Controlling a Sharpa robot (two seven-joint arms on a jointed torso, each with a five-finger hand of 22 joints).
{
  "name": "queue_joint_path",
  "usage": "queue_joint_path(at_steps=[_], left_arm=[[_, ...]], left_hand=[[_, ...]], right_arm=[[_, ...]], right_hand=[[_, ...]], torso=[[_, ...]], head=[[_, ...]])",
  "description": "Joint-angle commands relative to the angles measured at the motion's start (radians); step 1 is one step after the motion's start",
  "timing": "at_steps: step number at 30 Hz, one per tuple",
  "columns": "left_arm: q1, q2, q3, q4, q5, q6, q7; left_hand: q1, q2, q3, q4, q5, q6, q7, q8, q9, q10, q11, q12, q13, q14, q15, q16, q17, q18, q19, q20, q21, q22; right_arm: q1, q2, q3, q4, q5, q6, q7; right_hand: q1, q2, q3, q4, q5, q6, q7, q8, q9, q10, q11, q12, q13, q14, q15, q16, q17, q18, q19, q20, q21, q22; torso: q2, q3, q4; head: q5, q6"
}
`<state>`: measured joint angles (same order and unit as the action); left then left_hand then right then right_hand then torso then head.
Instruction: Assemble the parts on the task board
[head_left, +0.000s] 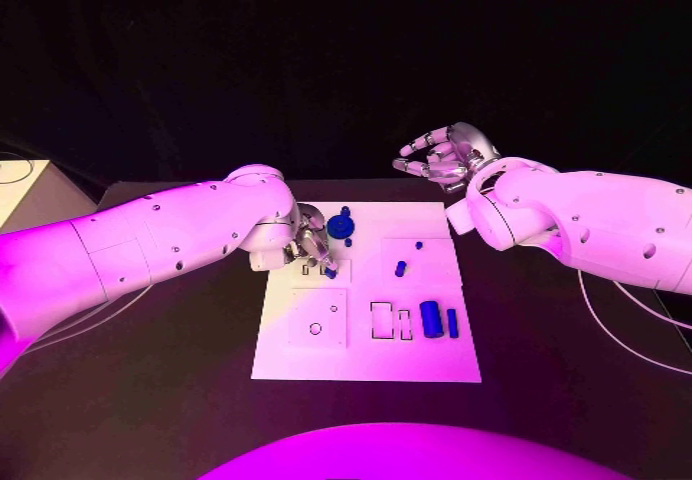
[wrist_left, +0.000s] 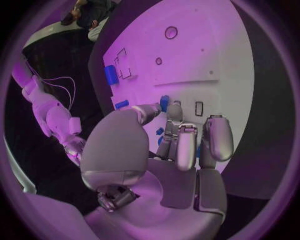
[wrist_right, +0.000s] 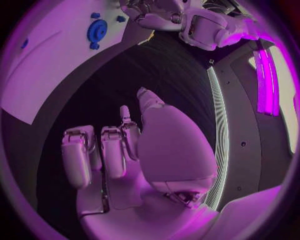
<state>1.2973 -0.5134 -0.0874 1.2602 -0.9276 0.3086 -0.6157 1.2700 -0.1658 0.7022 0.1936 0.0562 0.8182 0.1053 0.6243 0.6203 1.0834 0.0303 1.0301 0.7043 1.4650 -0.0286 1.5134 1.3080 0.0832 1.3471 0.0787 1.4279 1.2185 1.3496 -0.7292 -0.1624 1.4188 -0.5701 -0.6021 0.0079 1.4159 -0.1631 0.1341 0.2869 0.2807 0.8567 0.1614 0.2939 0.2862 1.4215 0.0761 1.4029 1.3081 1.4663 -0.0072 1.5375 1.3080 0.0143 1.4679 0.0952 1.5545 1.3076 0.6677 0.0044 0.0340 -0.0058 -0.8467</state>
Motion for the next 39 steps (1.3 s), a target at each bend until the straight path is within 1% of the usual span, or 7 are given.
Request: queue_joint_path(at_steps=[1,2,5,13,17,26,39], left_arm=[[0.0,0.001,-0.002,0.0,0.009,0.02,0.014],[0.0,0.001,-0.002,0.0,0.009,0.017,0.016],[0.0,0.0,-0.002,0.001,0.012,0.005,0.024],[0.0,-0.005,-0.004,0.003,0.03,-0.052,0.052],[0.0,-0.014,-0.004,0.007,0.046,-0.096,0.07],[0.0,-0.058,-0.004,0.043,0.065,-0.152,0.087],[0.001,-0.105,-0.006,0.077,0.036,-0.158,0.062]], left_hand=[[-0.008,-0.015,0.099,-0.062,0.035,-0.002,-0.001,0.006,0.031,-0.003,-0.002,-0.007,-0.006,0.064,-0.003,0.007,0.161,-0.007,0.0,-0.006,0.005,0.003],[-0.02,-0.025,0.124,-0.086,0.101,-0.002,0.001,0.011,0.043,-0.002,0.0,-0.009,-0.008,0.065,-0.002,0.008,0.164,-0.007,0.001,-0.005,0.005,0.004],[-0.043,-0.031,0.167,-0.136,0.214,-0.003,0.008,0.015,0.064,0.003,0.003,-0.006,-0.004,0.068,0.0,0.011,0.169,-0.008,0.004,-0.004,0.01,0.01],[-0.084,-0.041,0.206,-0.198,0.361,0.027,0.003,0.012,0.089,0.035,-0.003,0.015,0.021,0.077,-0.005,0.021,0.189,-0.009,0.01,-0.006,0.02,0.023],[-0.108,-0.058,0.208,-0.221,0.469,0.058,-0.009,0.013,0.104,0.075,-0.014,0.035,0.051,0.089,-0.016,0.035,0.216,-0.014,0.026,-0.015,0.033,0.046],[-0.136,-0.081,0.209,-0.235,0.574,0.095,-0.027,0.014,0.124,0.139,-0.031,0.076,0.114,0.102,-0.032,0.052,0.252,-0.021,0.05,-0.029,0.047,0.077],[-0.145,-0.088,0.203,-0.237,0.6,0.108,-0.033,0.018,0.131,0.166,-0.037,0.099,0.149,0.105,-0.037,0.056,0.261,-0.025,0.061,-0.033,0.053,0.095]], right_arm=[[-0.001,0.0,0.0,0.0,-0.01,0.016,0.004],[-0.001,0.0,0.0,0.0,-0.01,0.016,0.004],[-0.001,0.0,0.0,0.0,-0.009,0.017,0.004],[-0.004,-0.001,-0.001,-0.003,-0.006,0.018,0.005],[-0.005,-0.003,-0.001,-0.003,-0.005,0.018,0.006],[-0.005,-0.015,-0.001,0.002,-0.004,0.016,0.006],[-0.006,-0.033,-0.002,0.011,-0.004,0.012,0.005]], right_hand=[[-0.011,0.002,0.006,0.001,-0.005,-0.008,-0.001,0.004,-0.001,-0.007,0.0,-0.005,0.105,0.08,0.007,-0.005,0.159,-0.009,0.094,0.006,-0.004,0.248],[-0.011,0.002,0.006,0.001,-0.005,-0.008,-0.001,0.004,-0.001,-0.007,0.0,-0.005,0.105,0.08,0.007,-0.005,0.159,-0.009,0.094,0.006,-0.004,0.248],[-0.011,0.002,0.006,0.001,-0.005,-0.008,-0.001,0.004,-0.001,-0.007,0.0,-0.005,0.105,0.08,0.007,-0.005,0.159,-0.009,0.094,0.006,-0.004,0.248],[-0.011,0.002,0.006,0.001,-0.005,-0.008,-0.001,0.004,-0.001,-0.007,0.0,-0.005,0.105,0.08,0.007,-0.005,0.159,-0.009,0.094,0.006,-0.004,0.248],[-0.013,0.001,0.006,0.001,-0.006,-0.008,-0.001,0.005,-0.002,-0.007,0.0,-0.005,0.105,0.08,0.007,-0.006,0.158,-0.008,0.093,0.006,-0.005,0.248],[-0.013,0.001,0.006,0.001,-0.006,-0.008,-0.001,0.005,-0.002,-0.007,0.0,-0.005,0.105,0.08,0.007,-0.006,0.158,-0.008,0.093,0.006,-0.005,0.248],[-0.013,0.001,0.006,0.001,-0.006,-0.008,-0.001,0.005,-0.002,-0.007,0.0,-0.005,0.105,0.08,0.007,-0.006,0.158,-0.008,0.093,0.006,-0.005,0.248]], torso=[[0.0,0.0002,-0.0006],[0.0,0.0001,-0.0004],[0.0,0.0004,-0.0002],[0.0,0.001,0.0008],[-0.001,0.0005,0.0003],[-0.001,0.0018,0.001],[-0.001,0.0015,0.0017]], head=[[0.0,0.001],[0.001,0.0],[0.0,0.0],[0.001,0.002],[0.001,0.004],[0.003,0.002],[0.011,-0.003]])
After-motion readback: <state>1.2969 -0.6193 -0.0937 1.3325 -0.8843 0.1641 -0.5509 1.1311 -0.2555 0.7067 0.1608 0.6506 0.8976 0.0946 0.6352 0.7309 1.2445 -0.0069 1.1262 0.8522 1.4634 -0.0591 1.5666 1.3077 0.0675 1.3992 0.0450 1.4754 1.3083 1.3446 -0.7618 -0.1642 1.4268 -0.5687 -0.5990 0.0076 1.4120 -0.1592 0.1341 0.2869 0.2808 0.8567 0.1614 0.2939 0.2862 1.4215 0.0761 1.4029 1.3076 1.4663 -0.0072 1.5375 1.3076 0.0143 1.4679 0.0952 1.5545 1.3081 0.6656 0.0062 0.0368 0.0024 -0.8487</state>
